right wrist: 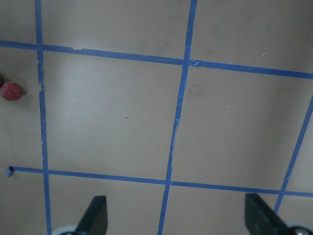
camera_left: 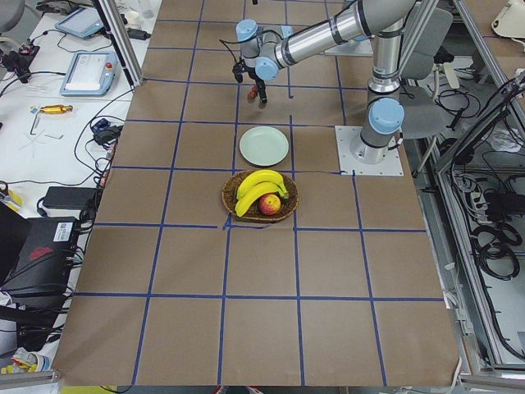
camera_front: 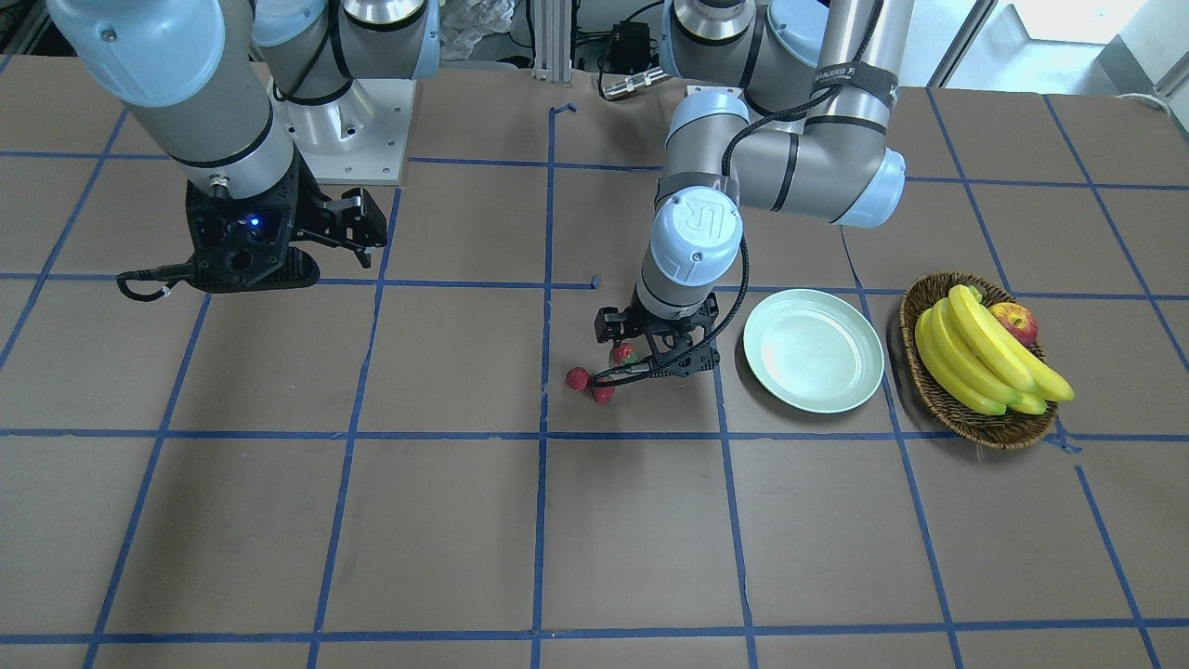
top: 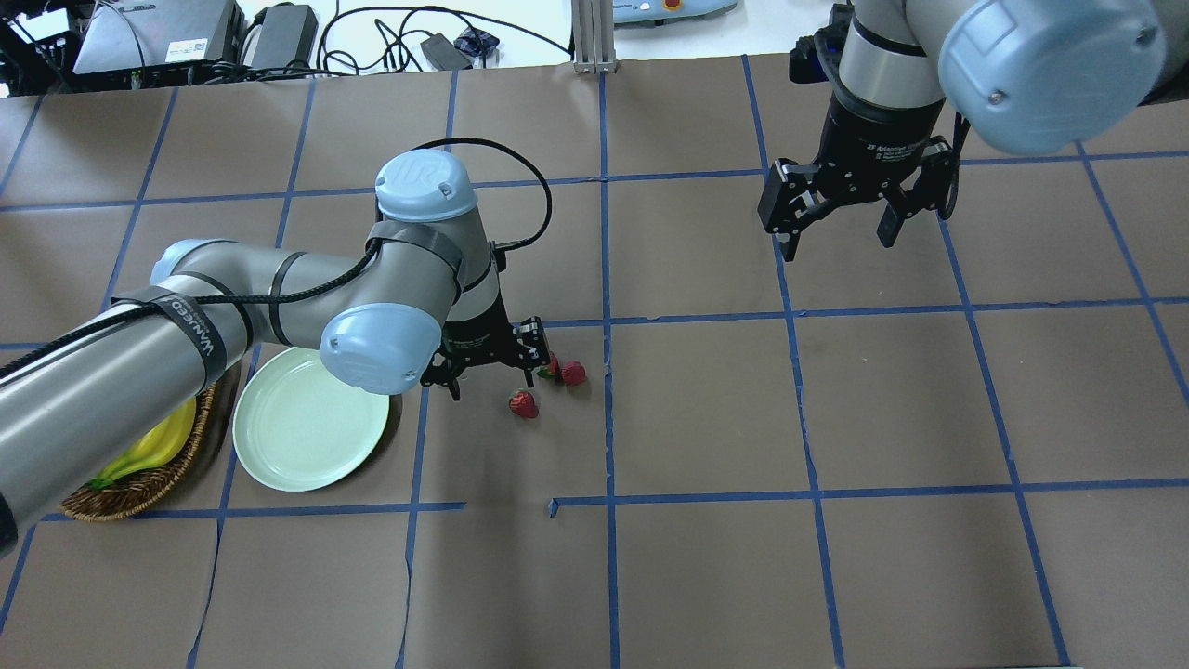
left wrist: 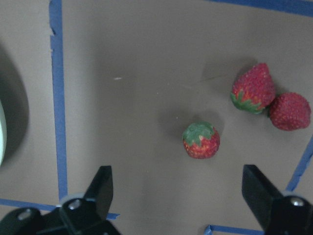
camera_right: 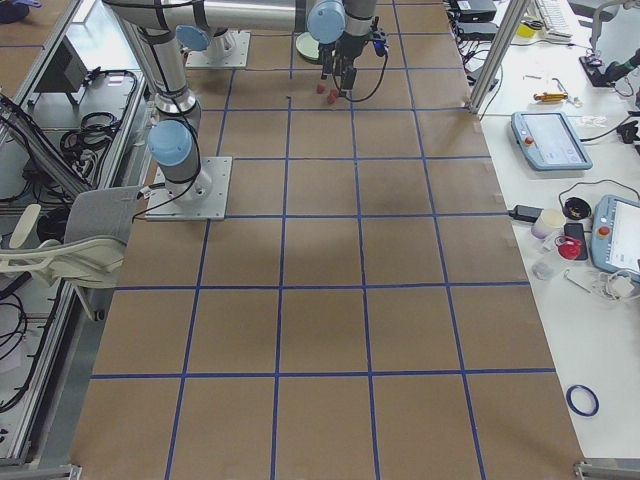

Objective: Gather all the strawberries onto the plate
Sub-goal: 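Lower the left gripper over the grouped strawberries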

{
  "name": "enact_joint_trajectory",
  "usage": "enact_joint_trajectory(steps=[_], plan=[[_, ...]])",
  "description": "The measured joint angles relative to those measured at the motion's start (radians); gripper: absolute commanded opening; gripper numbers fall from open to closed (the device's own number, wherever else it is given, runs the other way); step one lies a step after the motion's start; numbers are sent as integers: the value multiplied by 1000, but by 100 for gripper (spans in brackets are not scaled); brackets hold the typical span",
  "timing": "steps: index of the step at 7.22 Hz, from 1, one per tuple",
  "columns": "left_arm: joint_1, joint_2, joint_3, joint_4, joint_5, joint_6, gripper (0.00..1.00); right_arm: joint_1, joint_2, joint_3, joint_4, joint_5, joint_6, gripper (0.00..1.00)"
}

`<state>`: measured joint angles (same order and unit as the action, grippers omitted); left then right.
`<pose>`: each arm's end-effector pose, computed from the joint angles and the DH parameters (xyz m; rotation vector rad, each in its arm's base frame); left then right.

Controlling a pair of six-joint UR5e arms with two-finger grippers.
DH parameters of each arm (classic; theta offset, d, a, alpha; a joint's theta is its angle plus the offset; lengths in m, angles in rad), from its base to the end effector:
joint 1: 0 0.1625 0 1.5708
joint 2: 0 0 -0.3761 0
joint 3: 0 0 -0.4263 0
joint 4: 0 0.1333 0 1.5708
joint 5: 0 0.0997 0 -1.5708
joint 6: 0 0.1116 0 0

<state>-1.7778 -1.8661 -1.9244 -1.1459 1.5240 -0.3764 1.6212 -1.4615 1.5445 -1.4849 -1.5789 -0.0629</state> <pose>-0.2428 -0.4819 0.1339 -0.2705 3.0898 0.3550 0.1597 -0.5380 0.3742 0.1779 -3.1183 -0.2645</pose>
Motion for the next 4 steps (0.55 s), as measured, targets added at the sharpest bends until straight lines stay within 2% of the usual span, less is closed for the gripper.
enact_joint_trajectory(steps=[4], plan=[[0, -64, -7, 54, -62, 0, 85, 0, 2, 3, 0, -1, 1, 100]])
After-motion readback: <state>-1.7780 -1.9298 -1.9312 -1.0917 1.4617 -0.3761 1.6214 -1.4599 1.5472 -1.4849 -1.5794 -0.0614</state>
